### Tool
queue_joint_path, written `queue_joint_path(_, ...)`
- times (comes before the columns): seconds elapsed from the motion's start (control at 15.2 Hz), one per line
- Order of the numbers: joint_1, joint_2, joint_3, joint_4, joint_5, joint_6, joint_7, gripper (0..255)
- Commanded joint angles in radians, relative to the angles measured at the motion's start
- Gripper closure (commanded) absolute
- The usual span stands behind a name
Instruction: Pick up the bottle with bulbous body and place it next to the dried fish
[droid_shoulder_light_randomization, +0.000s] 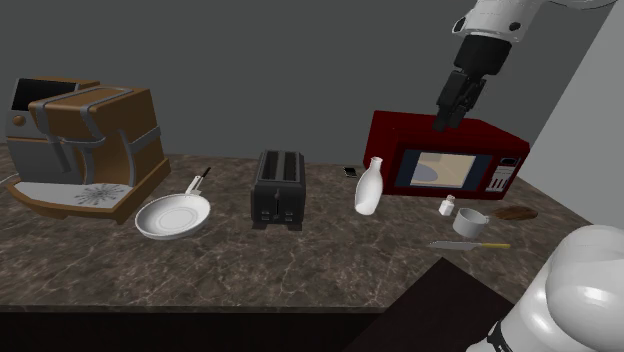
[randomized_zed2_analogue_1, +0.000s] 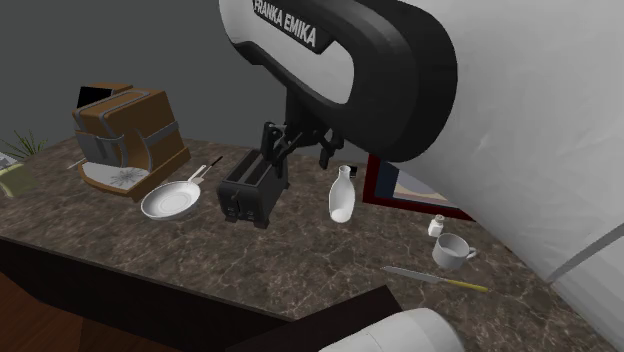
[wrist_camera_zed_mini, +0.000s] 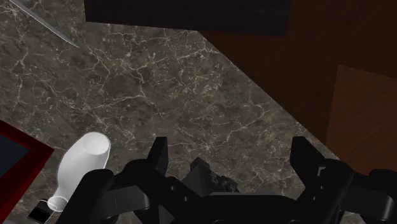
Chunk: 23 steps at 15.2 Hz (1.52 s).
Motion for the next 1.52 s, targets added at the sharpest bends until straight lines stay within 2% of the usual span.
queue_joint_path(0.0,0.000,0.000,0.000,0.000,0.000,0.000,0.000,0)
queue_joint_path(0.73,-0.037,0.294,-0.107,0.007,-0.067,0.265,-0.103,0)
queue_joint_path(1.45,-0.063,0.665,-0.209,0.161,-0.056,0.462,-0.210,0)
